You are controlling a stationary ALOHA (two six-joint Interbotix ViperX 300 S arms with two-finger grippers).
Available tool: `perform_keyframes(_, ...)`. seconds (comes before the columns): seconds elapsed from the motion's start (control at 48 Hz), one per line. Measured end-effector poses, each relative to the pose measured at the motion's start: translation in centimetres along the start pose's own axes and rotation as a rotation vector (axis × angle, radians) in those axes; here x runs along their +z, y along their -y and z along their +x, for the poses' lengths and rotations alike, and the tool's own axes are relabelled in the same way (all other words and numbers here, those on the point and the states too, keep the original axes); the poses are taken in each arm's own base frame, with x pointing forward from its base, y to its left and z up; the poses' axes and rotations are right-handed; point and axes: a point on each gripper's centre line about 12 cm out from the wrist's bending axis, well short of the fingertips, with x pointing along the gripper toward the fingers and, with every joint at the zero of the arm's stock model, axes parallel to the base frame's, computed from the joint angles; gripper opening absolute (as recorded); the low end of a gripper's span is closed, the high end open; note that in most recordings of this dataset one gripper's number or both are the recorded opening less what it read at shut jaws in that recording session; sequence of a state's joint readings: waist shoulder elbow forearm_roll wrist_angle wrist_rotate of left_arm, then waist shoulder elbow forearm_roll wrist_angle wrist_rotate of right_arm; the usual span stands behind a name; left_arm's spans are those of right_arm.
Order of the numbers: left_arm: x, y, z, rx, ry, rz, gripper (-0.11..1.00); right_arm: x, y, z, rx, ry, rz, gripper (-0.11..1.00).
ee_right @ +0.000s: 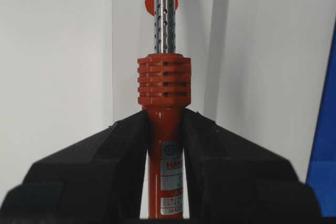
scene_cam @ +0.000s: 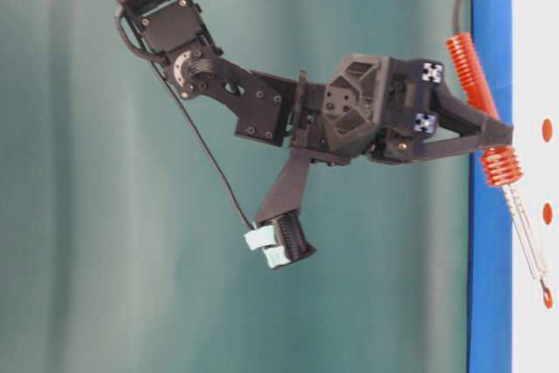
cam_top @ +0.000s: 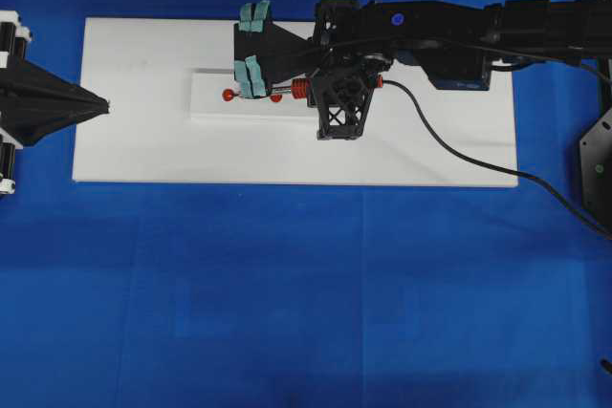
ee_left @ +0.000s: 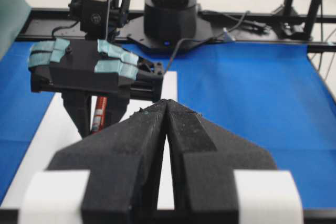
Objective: Touch the tip of the soldering iron to the mark.
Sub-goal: 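Lower the iron tip onto the leftmost red dot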
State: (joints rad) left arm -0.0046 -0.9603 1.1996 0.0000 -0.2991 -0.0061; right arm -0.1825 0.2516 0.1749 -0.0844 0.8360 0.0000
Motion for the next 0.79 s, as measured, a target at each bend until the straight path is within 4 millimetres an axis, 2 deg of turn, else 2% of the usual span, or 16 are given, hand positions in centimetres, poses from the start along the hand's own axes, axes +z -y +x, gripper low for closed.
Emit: perform_keyframes(0.792,-0.02,0.00,0.00,0.000,-0.002,-0.002,0.00,-0.14,-0.01,0.13,0.000,-0.012,-0.003,0.06)
